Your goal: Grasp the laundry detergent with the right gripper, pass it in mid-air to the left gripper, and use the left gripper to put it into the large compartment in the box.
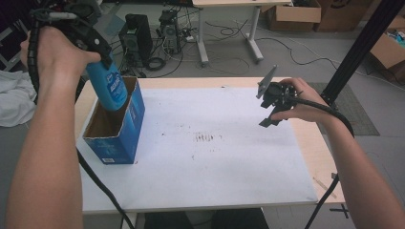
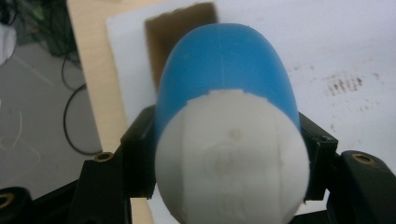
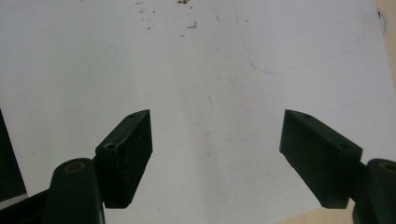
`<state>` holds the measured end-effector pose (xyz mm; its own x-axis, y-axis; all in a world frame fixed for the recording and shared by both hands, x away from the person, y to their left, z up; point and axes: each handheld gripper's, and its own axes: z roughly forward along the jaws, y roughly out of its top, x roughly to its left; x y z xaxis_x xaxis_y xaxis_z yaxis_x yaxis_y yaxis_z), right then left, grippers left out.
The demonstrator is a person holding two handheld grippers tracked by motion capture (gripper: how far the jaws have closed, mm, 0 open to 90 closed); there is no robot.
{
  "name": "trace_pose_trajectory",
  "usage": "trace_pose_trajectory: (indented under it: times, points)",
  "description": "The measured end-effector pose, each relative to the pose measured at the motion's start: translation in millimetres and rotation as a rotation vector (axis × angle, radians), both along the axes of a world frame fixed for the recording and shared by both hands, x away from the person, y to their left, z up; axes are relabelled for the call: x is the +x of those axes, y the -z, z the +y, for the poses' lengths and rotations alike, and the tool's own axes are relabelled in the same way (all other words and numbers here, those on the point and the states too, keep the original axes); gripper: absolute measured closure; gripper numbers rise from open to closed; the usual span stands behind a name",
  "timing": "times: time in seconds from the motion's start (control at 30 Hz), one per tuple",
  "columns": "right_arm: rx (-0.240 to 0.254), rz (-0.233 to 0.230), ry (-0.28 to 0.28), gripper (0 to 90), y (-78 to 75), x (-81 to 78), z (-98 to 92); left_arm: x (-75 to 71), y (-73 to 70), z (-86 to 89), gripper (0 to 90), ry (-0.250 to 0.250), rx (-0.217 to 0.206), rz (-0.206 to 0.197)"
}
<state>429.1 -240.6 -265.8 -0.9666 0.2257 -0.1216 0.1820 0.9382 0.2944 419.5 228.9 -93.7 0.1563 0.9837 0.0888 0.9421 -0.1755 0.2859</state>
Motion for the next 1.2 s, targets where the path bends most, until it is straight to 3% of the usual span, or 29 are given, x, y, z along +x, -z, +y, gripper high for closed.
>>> trace_pose_trajectory:
  times: [0.1,0.37,0.83,1.2]
  points:
    - [0.006,-0.005,0.003,25.4,-3.4,-0.8,-4.0,-3.4,4.0,11.3,38.6,-0.052,-0.003,0.014]
    - [-0.007,-0.015,-0.009,25.5,-3.0,-5.0,-4.3,-9.1,14.0,23.0,38.6,-0.090,-0.003,0.017]
    - [-0.002,-0.010,-0.012,25.5,-3.8,-9.8,-7.5,-9.4,50.2,27.7,38.6,-0.093,-0.006,0.058]
    - [-0.006,-0.006,-0.015,25.5,-0.3,-11.1,-6.7,-4.2,94.6,26.4,38.6,-0.081,-0.017,0.127]
